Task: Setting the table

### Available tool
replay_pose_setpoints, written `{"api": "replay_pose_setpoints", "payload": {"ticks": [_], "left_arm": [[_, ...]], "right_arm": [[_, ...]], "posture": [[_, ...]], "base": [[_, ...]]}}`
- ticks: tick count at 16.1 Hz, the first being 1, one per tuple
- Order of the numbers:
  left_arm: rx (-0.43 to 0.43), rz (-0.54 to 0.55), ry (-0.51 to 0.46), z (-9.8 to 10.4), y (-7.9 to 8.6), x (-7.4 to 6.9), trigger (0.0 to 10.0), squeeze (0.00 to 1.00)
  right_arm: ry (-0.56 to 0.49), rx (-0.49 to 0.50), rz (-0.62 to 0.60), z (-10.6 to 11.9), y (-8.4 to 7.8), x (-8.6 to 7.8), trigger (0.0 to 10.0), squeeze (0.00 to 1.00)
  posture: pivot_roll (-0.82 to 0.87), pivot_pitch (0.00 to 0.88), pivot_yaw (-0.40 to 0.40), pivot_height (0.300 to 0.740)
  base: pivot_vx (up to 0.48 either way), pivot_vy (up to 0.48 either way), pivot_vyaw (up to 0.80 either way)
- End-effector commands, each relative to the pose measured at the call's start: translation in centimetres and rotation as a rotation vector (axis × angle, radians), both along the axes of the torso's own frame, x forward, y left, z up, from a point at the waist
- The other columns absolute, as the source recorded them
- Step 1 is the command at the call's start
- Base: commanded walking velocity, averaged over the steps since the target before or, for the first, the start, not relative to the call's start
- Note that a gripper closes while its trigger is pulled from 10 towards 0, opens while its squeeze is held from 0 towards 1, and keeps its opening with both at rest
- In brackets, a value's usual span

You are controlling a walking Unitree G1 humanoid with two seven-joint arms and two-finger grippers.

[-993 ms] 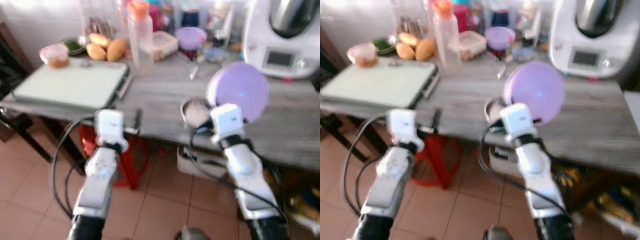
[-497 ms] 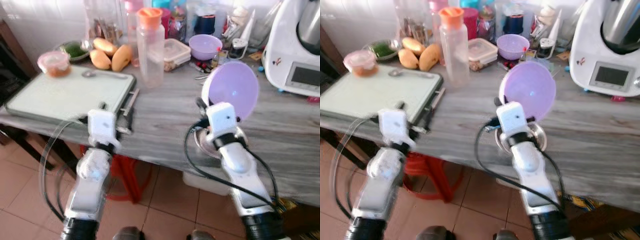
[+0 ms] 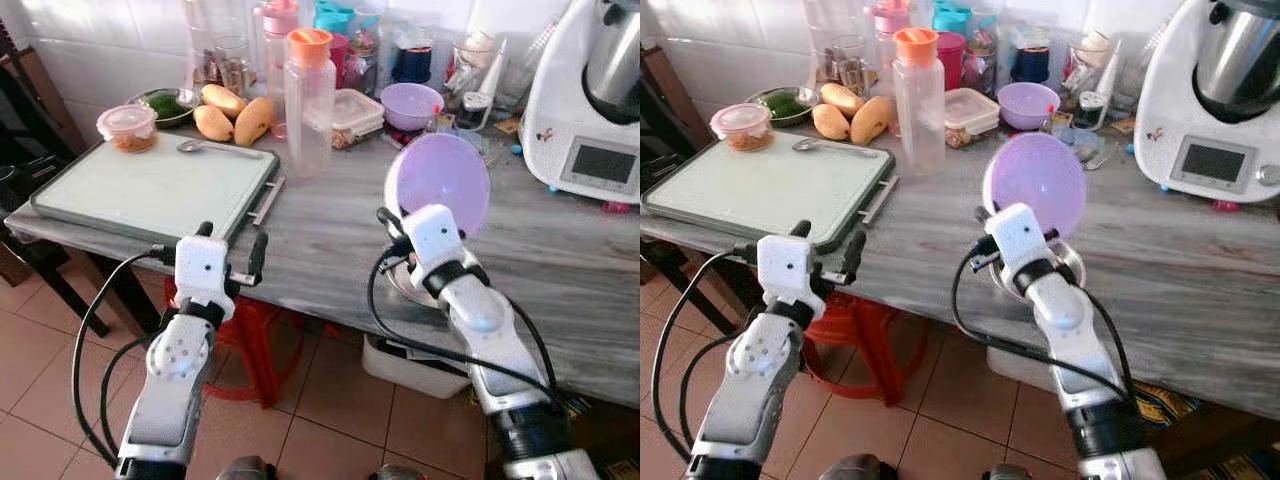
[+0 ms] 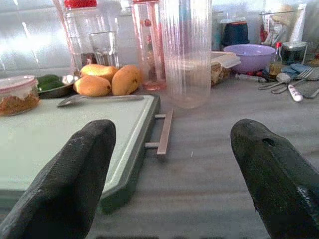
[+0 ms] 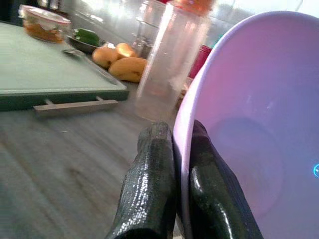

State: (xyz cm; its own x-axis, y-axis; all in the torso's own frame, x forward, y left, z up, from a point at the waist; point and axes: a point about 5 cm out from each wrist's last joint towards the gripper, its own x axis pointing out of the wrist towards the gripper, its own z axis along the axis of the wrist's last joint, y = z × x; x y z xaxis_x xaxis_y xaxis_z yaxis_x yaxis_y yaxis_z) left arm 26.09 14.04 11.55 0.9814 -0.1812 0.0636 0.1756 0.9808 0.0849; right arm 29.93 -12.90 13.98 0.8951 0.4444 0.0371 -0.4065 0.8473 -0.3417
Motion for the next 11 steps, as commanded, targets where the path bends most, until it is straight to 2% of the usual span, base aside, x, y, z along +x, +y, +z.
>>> {"api": "replay_pose_setpoints", "payload": {"ticks": [1, 2, 4, 8, 11], "left_arm": [[0.013, -0.017, 0.012, 0.1, 0.2, -0.4, 10.0, 0.00], [0.020, -0.030, 0.019, 0.0, 0.2, -0.7, 10.0, 0.00], [0.031, -0.051, 0.032, 0.1, 0.3, -1.3, 10.0, 0.00], [0.059, -0.062, 0.056, 0.1, 1.1, -2.1, 10.0, 0.00], [0.064, -0.071, 0.066, 0.2, 1.2, -2.2, 10.0, 0.00]], "right_arm": [[0.006, -0.022, 0.141, 0.4, 1.1, 0.4, 10.0, 0.00], [0.016, -0.059, 0.217, 0.3, 1.8, 0.5, 10.0, 0.00], [0.048, -0.070, 0.254, 0.0, 2.5, 1.3, 10.0, 0.00], [0.112, -0.118, 0.276, -0.7, 2.1, 2.2, 10.0, 0.00], [0.154, -0.140, 0.303, -1.3, 1.8, 2.5, 10.0, 0.00]], "posture": [[0.05, 0.000, 0.023, 0.740], [0.06, 0.000, 0.025, 0.740], [0.08, 0.004, 0.027, 0.740], [0.11, 0.011, 0.034, 0.740], [0.11, 0.000, 0.036, 0.740]], "base": [[0.000, 0.000, 0.00], [0.000, 0.000, 0.00], [0.000, 0.000, 0.00], [0.000, 0.000, 0.00], [0.000, 0.000, 0.00]]}}
